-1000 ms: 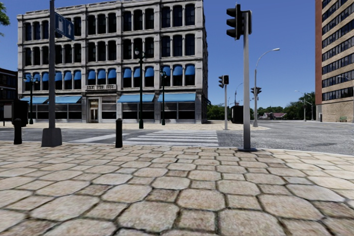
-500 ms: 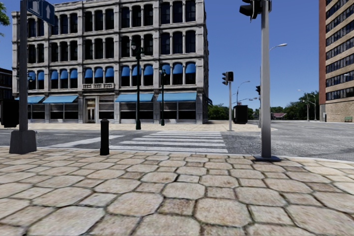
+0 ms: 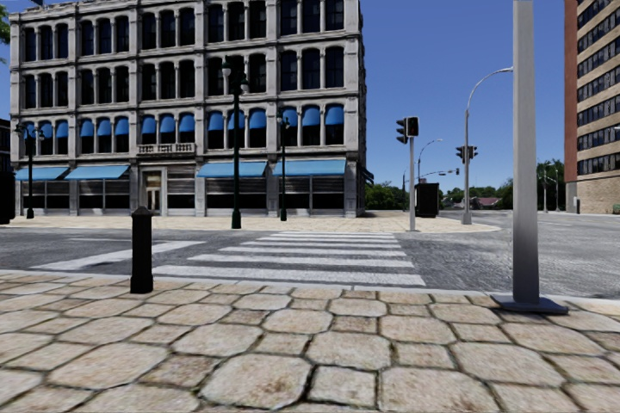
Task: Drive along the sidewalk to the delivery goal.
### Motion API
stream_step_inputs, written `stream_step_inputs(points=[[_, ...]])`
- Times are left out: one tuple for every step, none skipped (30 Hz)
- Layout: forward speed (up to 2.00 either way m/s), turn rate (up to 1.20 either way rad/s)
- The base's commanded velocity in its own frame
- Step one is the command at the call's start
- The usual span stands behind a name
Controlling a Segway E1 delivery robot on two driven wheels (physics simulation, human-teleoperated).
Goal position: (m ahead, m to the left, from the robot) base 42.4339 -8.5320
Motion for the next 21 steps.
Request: stream_step_inputs(points=[[2.0,0.0],[2.0,0.0],[2.0,0.0],[2.0,0.0],[2.0,0.0],[2.0,0.0],[2.0,0.0],[2.0,0.0],[2.0,0.0],[2.0,0.0],[2.0,0.0],[2.0,0.0],[2.0,0.0],[2.0,0.0],[2.0,0.0],[2.0,0.0],[2.0,0.0],[2.0,0.0],[2.0,0.0],[2.0,0.0],[2.0,-0.07]])
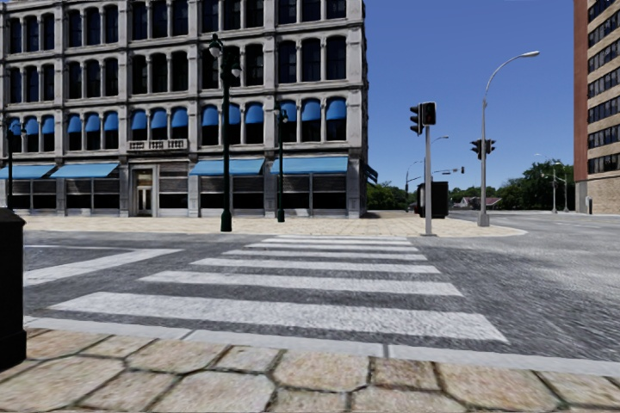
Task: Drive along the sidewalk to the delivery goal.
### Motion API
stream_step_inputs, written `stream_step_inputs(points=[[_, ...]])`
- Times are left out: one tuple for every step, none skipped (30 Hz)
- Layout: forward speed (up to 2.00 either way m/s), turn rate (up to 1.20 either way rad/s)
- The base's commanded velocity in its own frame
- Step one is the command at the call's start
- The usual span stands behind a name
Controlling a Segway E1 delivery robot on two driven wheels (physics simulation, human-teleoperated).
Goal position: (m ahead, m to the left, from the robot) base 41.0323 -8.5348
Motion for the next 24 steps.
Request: stream_step_inputs(points=[[2.0,-0.14],[2.0,-0.14],[2.0,-0.2],[2.0,-0.25],[2.0,-0.27],[2.0,-0.27],[2.0,-0.28],[2.0,-0.28],[2.0,-0.28],[2.0,-0.28],[2.0,-0.28],[2.0,-0.28],[2.0,-0.28],[2.0,-0.28],[2.0,-0.28],[2.0,-0.28],[2.0,-0.28],[2.0,-0.3],[2.0,-0.31],[2.0,-0.31],[2.0,-0.31],[2.0,-0.25],[2.0,-0.05],[2.0,0.0]])
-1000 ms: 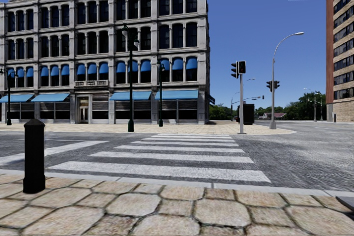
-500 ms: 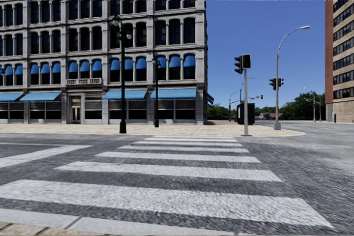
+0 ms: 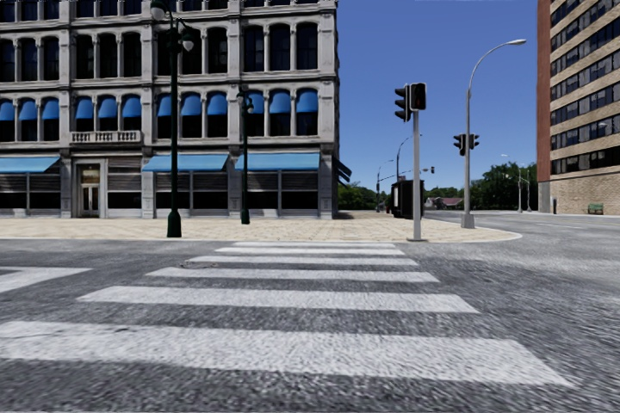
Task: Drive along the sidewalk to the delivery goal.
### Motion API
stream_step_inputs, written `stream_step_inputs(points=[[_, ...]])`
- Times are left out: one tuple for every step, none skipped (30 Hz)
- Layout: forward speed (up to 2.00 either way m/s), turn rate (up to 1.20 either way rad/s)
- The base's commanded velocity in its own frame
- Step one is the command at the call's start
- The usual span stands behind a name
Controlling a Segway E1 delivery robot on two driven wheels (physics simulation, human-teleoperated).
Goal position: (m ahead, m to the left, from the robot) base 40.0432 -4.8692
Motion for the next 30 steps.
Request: stream_step_inputs(points=[[2.0,0.0],[2.0,0.0],[2.0,0.0],[2.0,0.0],[2.0,0.0],[2.0,0.0],[2.0,0.0],[2.0,-0.11],[2.0,-0.11],[2.0,-0.18],[2.0,-0.2],[2.0,-0.2],[2.0,-0.21],[2.0,-0.21],[2.0,-0.21],[2.0,-0.21],[2.0,-0.21],[2.0,-0.21],[2.0,-0.21],[2.0,-0.21],[2.0,-0.21],[2.0,-0.21],[2.0,-0.21],[2.0,-0.21],[2.0,-0.21],[2.0,-0.21],[2.0,-0.15],[2.0,-0.15],[2.0,0.0],[2.0,0.0]])
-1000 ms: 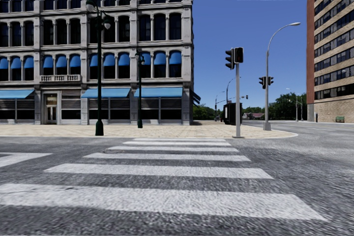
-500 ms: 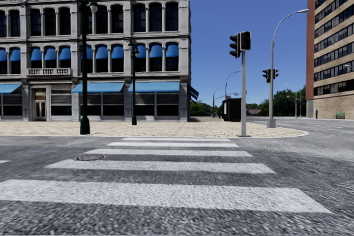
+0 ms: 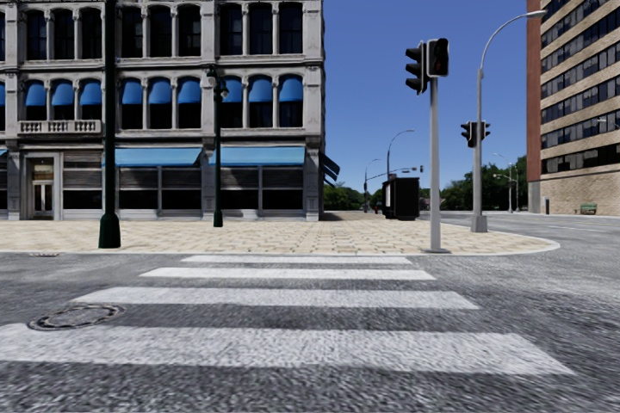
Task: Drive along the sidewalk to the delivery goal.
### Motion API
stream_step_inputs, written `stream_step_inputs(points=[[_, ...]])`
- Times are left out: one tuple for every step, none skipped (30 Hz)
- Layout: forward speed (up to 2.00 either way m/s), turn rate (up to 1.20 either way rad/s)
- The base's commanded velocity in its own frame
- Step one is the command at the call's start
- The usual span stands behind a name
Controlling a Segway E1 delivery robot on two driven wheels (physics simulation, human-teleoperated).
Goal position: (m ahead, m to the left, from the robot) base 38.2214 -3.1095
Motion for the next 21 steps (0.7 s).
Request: stream_step_inputs(points=[[2.0,0.0],[2.0,0.0],[2.0,0.0],[2.0,0.0],[2.0,0.0],[2.0,0.0],[2.0,0.0],[2.0,-0.19],[2.0,-0.27],[2.0,-0.27],[2.0,-0.29],[2.0,-0.29],[2.0,-0.29],[2.0,-0.3],[2.0,-0.3],[2.0,-0.3],[2.0,-0.3],[2.0,-0.3],[2.0,-0.3],[2.0,-0.3],[2.0,-0.27]])
